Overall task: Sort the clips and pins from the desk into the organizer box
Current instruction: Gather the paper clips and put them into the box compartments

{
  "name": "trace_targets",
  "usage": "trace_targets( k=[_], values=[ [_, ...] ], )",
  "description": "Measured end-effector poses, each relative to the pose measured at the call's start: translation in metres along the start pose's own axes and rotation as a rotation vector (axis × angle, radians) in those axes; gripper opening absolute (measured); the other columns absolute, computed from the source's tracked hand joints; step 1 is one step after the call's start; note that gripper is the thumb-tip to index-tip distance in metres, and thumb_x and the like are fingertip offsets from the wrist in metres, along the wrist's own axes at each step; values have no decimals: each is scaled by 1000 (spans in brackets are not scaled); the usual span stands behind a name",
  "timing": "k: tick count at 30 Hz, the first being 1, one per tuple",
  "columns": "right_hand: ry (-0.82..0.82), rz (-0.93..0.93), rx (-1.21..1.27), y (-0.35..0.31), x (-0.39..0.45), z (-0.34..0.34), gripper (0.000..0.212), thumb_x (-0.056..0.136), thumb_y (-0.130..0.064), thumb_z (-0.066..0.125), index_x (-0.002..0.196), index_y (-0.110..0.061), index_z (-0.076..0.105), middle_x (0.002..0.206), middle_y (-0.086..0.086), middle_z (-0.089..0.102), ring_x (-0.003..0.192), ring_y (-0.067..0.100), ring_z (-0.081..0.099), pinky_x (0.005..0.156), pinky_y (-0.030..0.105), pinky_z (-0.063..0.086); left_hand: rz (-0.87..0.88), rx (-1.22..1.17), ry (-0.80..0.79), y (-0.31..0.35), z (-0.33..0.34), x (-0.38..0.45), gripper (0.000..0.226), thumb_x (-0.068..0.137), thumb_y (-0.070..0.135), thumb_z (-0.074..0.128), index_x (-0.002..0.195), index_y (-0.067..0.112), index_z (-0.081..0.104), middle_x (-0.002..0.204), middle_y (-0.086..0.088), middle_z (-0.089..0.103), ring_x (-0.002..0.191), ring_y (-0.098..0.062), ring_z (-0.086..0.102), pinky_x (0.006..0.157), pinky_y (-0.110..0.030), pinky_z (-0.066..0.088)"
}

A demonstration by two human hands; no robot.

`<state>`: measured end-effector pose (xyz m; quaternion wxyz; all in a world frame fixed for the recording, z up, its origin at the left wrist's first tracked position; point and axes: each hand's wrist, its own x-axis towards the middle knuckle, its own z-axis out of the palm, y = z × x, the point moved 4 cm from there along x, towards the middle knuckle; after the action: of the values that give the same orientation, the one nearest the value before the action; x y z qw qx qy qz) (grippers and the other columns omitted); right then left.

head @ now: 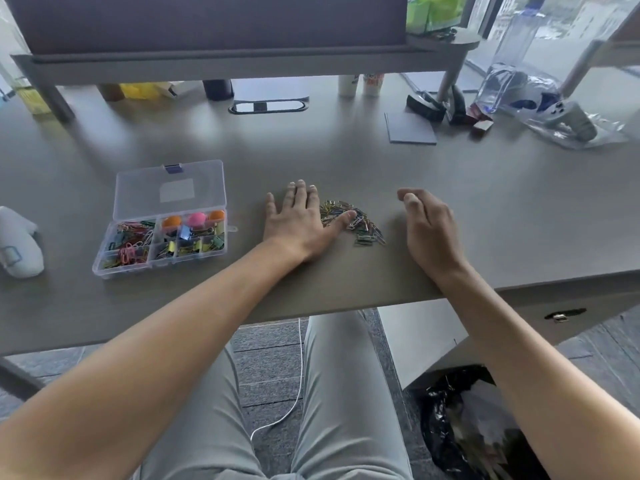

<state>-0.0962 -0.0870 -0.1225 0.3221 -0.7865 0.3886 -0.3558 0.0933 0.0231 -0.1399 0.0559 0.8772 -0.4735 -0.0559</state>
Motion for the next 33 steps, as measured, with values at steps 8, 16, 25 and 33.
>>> trace_targets(
  k=[8,16,25,33],
  values=[
    [-7,12,-353,9,-14,-14,59,95,-60,46,127,-14,65,121,7,62,119,28,56,95,35,43,65,-184,124,35,-1,3,80,98,67,15,156,13,29,165,-7,21,153,-19,13,124,-47,5],
    [-187,-112,-813,-28,-4,22,113,65,-106,22,123,-17,59,117,10,55,111,34,58,87,44,47,-106,-481,340,-12,-25,4,51,106,45,24,106,11,62,117,-19,60,118,-35,51,104,-41,37],
    [-229,-367,-789,-49,7,55,67,87,-84,38,109,-21,47,108,7,64,96,34,67,69,38,38,-110,-469,342,-31,-28,-1,44,106,46,22,87,19,50,108,-20,62,112,-34,53,100,-42,39],
    [-283,-426,-765,-49,16,60,26,105,-43,40,93,-20,38,104,10,68,91,40,67,65,38,35,-120,-430,304,-24,-25,-3,48,104,47,28,90,14,59,113,-19,62,115,-36,52,98,-43,42]
  ],
)
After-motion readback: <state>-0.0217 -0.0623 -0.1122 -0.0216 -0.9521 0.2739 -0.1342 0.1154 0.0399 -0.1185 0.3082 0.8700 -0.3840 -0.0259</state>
